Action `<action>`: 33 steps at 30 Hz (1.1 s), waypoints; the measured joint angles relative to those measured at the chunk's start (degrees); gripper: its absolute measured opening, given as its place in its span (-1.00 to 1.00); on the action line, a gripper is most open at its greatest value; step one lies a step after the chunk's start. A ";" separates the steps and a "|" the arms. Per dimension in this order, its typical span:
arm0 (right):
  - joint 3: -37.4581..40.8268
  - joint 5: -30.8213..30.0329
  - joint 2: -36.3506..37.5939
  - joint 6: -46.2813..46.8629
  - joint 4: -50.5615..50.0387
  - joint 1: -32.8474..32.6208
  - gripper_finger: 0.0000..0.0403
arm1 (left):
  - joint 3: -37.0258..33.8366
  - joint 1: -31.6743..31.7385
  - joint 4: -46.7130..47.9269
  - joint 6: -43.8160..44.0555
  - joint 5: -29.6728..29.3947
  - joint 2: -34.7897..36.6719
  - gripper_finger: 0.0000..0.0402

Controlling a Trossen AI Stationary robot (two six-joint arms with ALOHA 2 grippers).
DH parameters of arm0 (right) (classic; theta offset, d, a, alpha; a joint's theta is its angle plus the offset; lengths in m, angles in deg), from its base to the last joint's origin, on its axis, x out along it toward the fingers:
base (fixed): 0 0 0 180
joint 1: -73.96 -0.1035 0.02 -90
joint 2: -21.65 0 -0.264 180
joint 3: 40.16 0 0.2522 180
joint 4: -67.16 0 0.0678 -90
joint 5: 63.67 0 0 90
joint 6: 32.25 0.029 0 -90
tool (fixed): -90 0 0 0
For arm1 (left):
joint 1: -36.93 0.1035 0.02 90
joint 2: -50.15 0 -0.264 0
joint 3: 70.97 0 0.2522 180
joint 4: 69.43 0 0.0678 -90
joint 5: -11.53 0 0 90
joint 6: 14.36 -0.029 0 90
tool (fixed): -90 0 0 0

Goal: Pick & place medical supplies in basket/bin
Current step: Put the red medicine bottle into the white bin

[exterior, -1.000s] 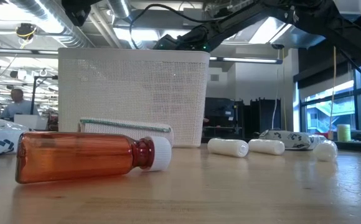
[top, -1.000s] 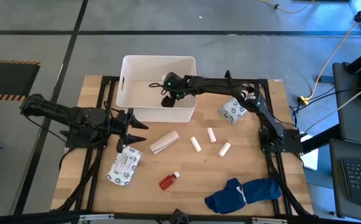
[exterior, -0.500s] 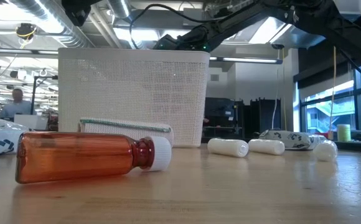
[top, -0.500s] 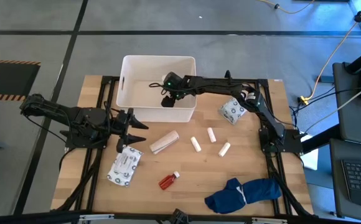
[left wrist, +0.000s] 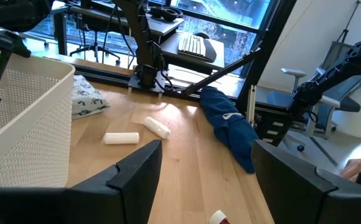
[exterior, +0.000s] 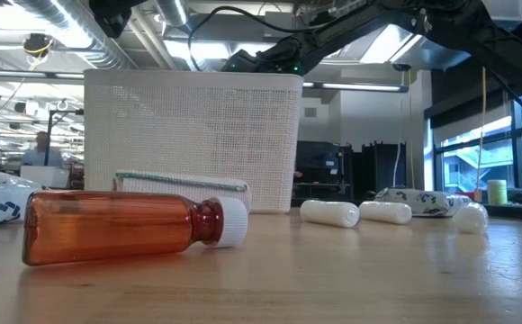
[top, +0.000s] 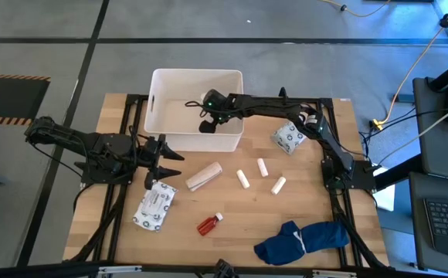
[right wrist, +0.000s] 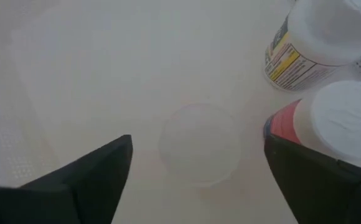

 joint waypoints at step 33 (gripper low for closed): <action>-23.25 2.86 11.05 -4.08 -29.51 -18.48 0.88 | -0.02 -0.02 -0.17 -5.91 5.80 0.00 0.20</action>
